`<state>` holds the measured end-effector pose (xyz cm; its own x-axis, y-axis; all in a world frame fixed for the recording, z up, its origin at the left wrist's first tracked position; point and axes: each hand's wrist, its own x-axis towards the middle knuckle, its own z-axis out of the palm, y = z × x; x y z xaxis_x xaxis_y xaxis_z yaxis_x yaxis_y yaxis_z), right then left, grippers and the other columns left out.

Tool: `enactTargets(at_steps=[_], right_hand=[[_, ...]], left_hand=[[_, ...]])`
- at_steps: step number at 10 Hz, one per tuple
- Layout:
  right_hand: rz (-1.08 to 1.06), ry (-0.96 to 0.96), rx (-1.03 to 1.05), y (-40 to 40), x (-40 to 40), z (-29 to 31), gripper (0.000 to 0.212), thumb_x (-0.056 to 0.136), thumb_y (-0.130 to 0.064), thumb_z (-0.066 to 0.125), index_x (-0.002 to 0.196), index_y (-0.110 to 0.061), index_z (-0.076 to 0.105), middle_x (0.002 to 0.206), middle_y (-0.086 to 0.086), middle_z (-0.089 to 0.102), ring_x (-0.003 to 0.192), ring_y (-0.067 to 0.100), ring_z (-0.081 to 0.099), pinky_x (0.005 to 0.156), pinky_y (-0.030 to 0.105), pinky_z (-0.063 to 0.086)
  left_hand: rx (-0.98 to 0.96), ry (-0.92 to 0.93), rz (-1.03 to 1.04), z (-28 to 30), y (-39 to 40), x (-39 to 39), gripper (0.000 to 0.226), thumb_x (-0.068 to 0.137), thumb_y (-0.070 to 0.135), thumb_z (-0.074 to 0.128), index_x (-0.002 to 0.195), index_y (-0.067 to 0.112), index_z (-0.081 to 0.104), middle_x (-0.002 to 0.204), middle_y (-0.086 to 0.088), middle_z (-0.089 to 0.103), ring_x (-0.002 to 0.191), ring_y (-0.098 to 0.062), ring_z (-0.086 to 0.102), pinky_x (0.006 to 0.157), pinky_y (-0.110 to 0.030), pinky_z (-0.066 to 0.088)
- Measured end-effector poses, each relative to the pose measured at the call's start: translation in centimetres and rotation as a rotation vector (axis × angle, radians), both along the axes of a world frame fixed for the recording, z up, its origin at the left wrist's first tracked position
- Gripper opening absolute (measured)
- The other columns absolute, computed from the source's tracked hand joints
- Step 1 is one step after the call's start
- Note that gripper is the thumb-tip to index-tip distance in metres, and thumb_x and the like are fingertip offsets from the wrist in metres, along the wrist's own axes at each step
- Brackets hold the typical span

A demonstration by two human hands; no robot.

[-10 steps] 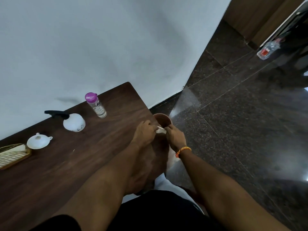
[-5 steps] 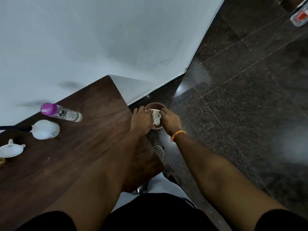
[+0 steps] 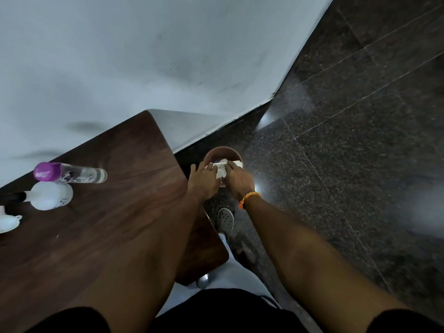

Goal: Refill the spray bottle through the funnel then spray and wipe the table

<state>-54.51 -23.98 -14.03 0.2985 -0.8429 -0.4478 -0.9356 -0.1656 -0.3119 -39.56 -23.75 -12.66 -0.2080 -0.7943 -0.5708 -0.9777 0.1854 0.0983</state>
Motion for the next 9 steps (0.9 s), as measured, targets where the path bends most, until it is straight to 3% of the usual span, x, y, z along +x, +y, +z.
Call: enactTargets(at_steps=[1,2,3,5,7,9], right_hand=[[0.002,0.030,0.054,-0.6,-0.2,-0.6,0.048,0.099,-0.021,0.064,0.144,-0.010,0.053,0.165,0.009,0.037,0.108,0.038,0.071,0.084,0.048,0.061],[0.010,0.001,0.121,-0.8,-0.2,-1.3,0.048,0.102,-0.024,0.060,0.148,-0.014,0.051,0.171,0.007,0.026,0.121,0.041,0.065,0.091,0.051,0.059],[0.049,-0.043,0.174,-0.9,0.0,-1.6,0.047,0.100,-0.020,0.063,0.146,-0.014,0.054,0.171,0.005,0.025,0.126,0.038,0.062,0.094,0.053,0.058],[0.062,-0.121,0.209,0.1,0.8,-1.0,0.042,0.100,-0.022,0.060,0.141,-0.017,0.059,0.151,0.008,0.056,0.119,0.034,0.066,0.094,0.048,0.057],[0.040,-0.087,0.163,0.4,1.8,-0.4,0.043,0.102,-0.022,0.058,0.144,-0.013,0.055,0.154,0.010,0.051,0.120,0.032,0.066,0.089,0.048,0.060],[0.039,-0.062,0.009,0.4,3.0,-1.7,0.063,0.098,-0.019,0.064,0.155,-0.007,0.040,0.164,0.015,0.039,0.140,0.031,0.052,0.103,0.050,0.056]], left_hand=[[0.055,0.001,0.008,-0.5,-0.7,0.0,0.050,0.103,0.043,0.047,0.151,0.027,0.052,0.168,-0.014,0.035,0.151,-0.035,0.033,0.118,-0.059,0.028],[0.102,-0.003,0.003,-0.8,-0.9,0.1,0.049,0.102,0.045,0.050,0.148,0.028,0.056,0.169,-0.015,0.029,0.152,-0.034,0.030,0.120,-0.060,0.026],[0.114,0.002,0.013,-1.0,-0.9,0.0,0.047,0.101,0.044,0.050,0.144,0.025,0.061,0.169,-0.014,0.031,0.151,-0.032,0.033,0.119,-0.060,0.028],[0.137,0.065,0.081,-0.2,-0.1,-0.6,0.054,0.099,0.032,0.053,0.149,0.012,0.050,0.158,-0.010,0.047,0.146,-0.028,0.042,0.116,-0.054,0.032],[0.129,0.070,0.064,1.1,0.4,0.1,0.058,0.103,0.031,0.052,0.157,0.013,0.042,0.166,-0.010,0.038,0.156,-0.027,0.030,0.122,-0.055,0.029],[0.040,0.103,0.081,0.7,0.7,1.9,0.070,0.105,0.037,0.051,0.166,0.015,0.023,0.172,-0.009,0.026,0.161,-0.029,0.017,0.126,-0.054,0.023]])
